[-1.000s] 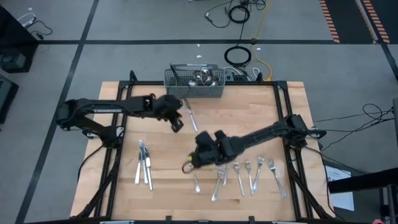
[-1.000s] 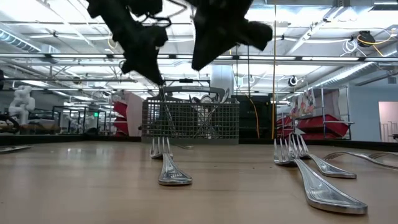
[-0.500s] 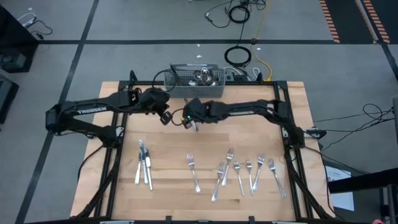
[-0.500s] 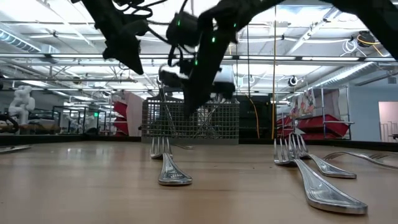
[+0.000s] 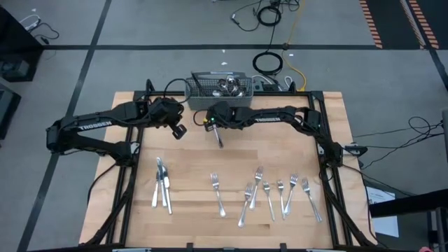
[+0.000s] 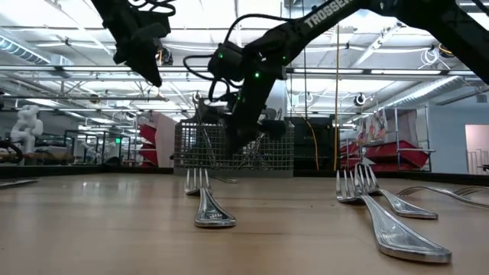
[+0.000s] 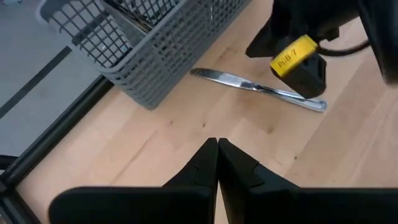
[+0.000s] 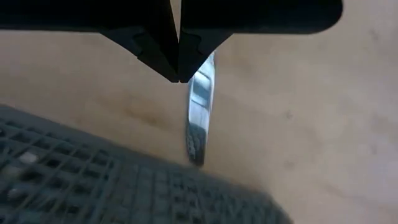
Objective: Sort silverware
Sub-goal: Put the silver knife into the gray utensil holder
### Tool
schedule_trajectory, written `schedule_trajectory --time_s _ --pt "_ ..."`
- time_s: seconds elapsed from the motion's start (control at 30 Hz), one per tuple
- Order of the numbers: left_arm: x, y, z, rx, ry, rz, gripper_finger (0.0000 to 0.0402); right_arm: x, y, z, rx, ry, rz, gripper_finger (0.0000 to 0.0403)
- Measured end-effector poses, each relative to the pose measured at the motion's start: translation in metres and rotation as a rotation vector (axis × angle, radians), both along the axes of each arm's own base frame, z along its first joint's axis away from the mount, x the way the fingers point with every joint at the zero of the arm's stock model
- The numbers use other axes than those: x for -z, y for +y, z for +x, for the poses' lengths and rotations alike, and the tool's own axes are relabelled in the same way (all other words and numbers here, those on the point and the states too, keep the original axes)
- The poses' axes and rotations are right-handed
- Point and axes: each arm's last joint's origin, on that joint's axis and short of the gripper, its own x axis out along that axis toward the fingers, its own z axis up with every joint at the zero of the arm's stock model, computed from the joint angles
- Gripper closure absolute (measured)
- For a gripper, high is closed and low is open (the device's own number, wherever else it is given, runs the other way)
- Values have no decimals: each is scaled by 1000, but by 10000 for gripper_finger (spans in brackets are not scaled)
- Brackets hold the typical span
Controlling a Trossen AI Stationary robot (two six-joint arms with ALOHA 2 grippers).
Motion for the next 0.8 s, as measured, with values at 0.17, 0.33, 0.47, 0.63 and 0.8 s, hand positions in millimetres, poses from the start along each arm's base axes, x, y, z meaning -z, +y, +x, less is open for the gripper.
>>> schedule_trajectory --time_s 0.17,0.33,0.47,0.63,0.8 --pt "-3 -1 -6 13 10 9 384 -4 -4 3 50 -82 10 403" --pt "-2 -2 -9 18 36 4 384 -3 -3 2 52 -65 26 403" --pt "-1 -3 -10 21 48 -4 384 1 19 2 20 -5 52 403" --pt "0 -3 -11 22 63 -10 384 6 64 0 -48 92 88 403" --pt "0 -3 -11 23 62 -11 384 8 89 -1 -81 137 76 403"
